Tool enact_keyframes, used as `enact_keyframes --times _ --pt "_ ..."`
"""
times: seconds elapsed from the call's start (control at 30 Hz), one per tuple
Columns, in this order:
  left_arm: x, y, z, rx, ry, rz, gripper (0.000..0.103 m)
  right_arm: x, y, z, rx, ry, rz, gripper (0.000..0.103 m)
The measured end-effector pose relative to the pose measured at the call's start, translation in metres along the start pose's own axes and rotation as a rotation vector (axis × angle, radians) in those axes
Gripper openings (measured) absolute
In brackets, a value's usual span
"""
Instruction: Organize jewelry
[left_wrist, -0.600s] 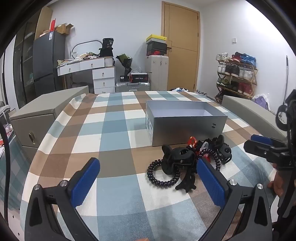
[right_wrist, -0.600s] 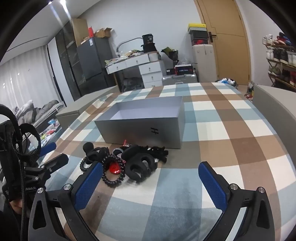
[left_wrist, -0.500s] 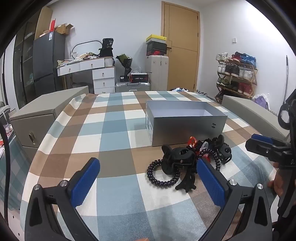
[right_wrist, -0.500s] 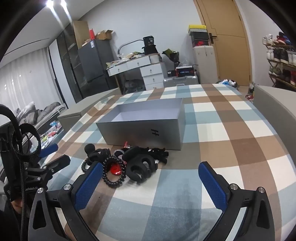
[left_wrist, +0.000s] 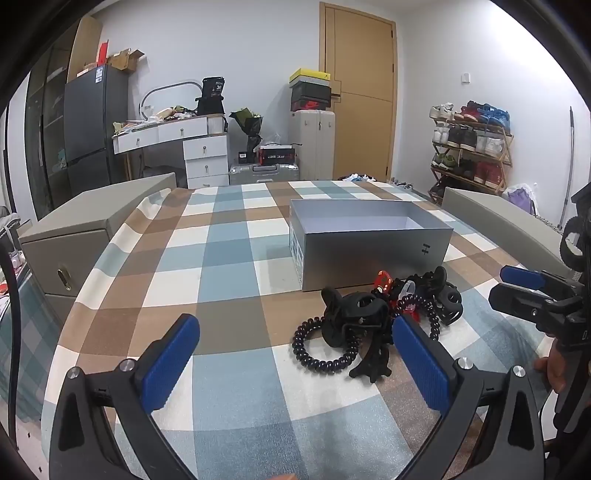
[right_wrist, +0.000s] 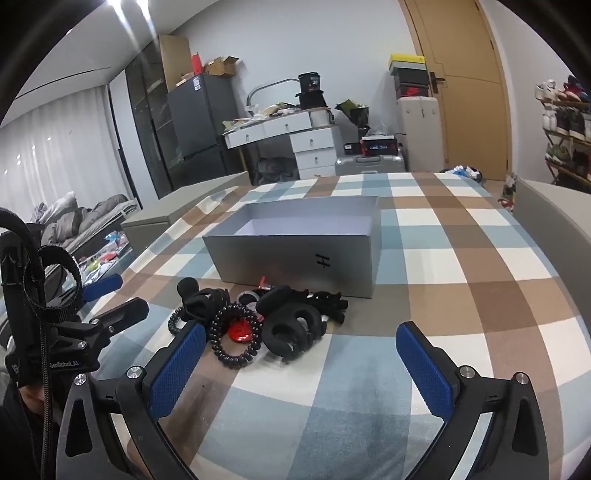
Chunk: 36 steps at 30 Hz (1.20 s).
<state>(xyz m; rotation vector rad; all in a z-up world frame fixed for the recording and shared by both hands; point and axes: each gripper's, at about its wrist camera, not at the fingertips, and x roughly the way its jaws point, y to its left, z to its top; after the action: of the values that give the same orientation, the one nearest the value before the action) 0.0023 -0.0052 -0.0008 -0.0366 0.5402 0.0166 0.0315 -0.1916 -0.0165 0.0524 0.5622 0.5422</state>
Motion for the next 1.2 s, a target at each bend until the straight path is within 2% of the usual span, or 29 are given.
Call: enact_keyframes --times 1.2 --pt "-0.0027 -0.0006 -0.0024 0.005 -0.002 0.000 0.102 0.0009 -0.0014 -0.0008 0.013 -0.005 -0.005 0.103"
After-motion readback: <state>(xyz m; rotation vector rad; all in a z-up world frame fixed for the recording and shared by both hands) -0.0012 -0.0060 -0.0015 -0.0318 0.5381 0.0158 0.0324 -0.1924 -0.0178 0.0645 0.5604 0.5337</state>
